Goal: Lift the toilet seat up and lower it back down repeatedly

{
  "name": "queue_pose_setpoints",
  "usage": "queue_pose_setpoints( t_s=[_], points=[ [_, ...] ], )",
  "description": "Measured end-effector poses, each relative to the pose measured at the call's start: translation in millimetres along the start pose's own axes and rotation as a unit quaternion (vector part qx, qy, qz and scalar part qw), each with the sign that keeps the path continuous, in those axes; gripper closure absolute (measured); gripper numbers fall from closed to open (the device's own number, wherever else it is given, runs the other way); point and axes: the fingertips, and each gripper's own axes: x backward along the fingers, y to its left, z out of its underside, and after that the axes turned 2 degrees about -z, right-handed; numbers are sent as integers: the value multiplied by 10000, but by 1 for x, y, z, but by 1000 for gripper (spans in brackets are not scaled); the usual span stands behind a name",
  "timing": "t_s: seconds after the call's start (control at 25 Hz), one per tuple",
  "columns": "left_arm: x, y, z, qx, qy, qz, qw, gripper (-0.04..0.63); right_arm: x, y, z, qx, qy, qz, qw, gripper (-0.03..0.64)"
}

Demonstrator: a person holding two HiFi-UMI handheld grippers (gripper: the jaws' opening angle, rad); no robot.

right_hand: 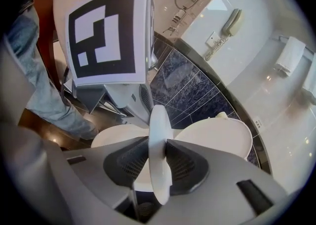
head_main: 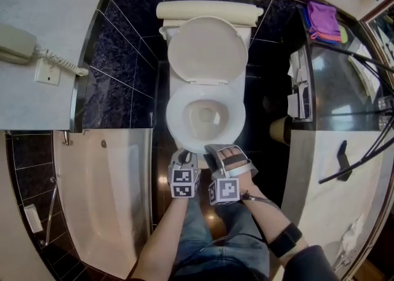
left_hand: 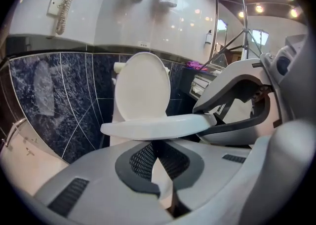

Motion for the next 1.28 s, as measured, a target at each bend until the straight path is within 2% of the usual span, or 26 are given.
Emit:
queue_pose_setpoints(
  t_s=[0.16, 0.4, 0.48, 0.52, 0.6, 0.76, 0.96, 1.12, 1.28],
  points=[
    [-5, 1, 19, 62, 68, -29, 10000, 598, -2, 19, 1, -116, -131, -107, 9998, 476],
    [-15, 8, 56, -48, 57, -143, 9999, 600, 3, 49, 1, 73, -250, -316, 9992, 503],
    [-17, 6, 70, -88, 128, -97, 9998, 600, 7, 60, 2, -39, -372, -348, 9987, 535],
    [-17, 3, 77, -103, 216, -35, 9997, 600, 9, 62, 4, -103, -411, -282, 9987, 597],
    [-19, -4, 94, -152, 416, 100, 9990, 600, 12, 64, 15, -358, -424, -138, 9984, 597],
    [-27, -5, 135, -330, 692, 184, 9969, 600, 6, 63, 60, -1239, -147, 131, 9921, 596],
    [-43, -5, 178, -511, 944, 246, 9939, 600, -16, 63, 131, -2268, 317, 404, 9726, 595],
    [-55, -4, 218, -567, 1229, 276, 9904, 600, -32, 69, 165, -2697, 486, 535, 9602, 595],
    [-72, -2, 249, -632, 1360, 330, 9881, 600, -49, 74, 183, -2911, 534, 626, 9532, 595]
  ],
)
